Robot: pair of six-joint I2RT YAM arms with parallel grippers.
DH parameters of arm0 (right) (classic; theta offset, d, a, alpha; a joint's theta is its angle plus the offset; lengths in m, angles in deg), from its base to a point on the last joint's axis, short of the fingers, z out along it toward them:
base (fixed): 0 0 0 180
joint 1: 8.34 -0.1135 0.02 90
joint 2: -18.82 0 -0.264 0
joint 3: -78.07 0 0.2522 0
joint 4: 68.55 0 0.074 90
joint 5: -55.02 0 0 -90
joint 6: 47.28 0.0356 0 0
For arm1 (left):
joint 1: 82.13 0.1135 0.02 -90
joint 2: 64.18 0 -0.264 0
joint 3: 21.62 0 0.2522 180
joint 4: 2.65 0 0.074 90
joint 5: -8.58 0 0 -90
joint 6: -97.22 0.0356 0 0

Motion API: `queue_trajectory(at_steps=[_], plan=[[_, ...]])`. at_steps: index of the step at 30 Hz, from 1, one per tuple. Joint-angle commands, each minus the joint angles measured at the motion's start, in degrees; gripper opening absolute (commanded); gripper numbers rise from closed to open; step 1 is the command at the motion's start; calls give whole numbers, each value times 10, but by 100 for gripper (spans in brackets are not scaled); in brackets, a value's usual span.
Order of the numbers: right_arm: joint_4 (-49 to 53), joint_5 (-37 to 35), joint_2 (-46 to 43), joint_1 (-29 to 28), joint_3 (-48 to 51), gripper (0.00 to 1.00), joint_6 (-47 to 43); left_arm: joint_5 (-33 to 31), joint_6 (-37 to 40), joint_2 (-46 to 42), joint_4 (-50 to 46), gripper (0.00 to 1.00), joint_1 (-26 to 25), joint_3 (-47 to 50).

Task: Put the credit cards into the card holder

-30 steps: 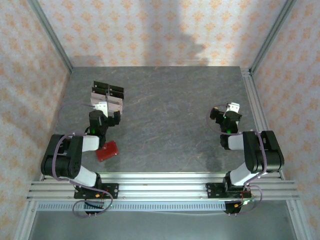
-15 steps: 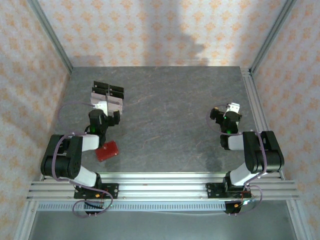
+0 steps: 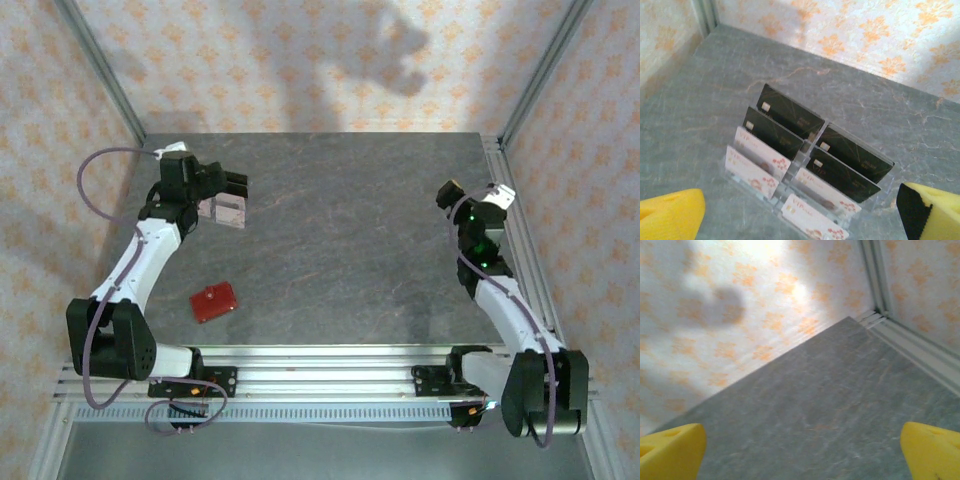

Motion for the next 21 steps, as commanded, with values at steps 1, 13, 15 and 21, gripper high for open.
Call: queue_trajectory(at_steps=[1, 13, 15, 21], plan=[[87, 109, -2, 2, -29, 99, 64, -12, -67, 10, -150, 100, -1, -54], [352, 250, 114, -78, -206, 84, 108, 79, -67, 157, -199, 100, 54, -204], [366, 246, 134, -108, -226, 83, 118, 101, -60, 188, -187, 100, 70, -226], [369, 226, 227, -202, -299, 81, 135, 165, -55, 267, -118, 100, 121, -260]])
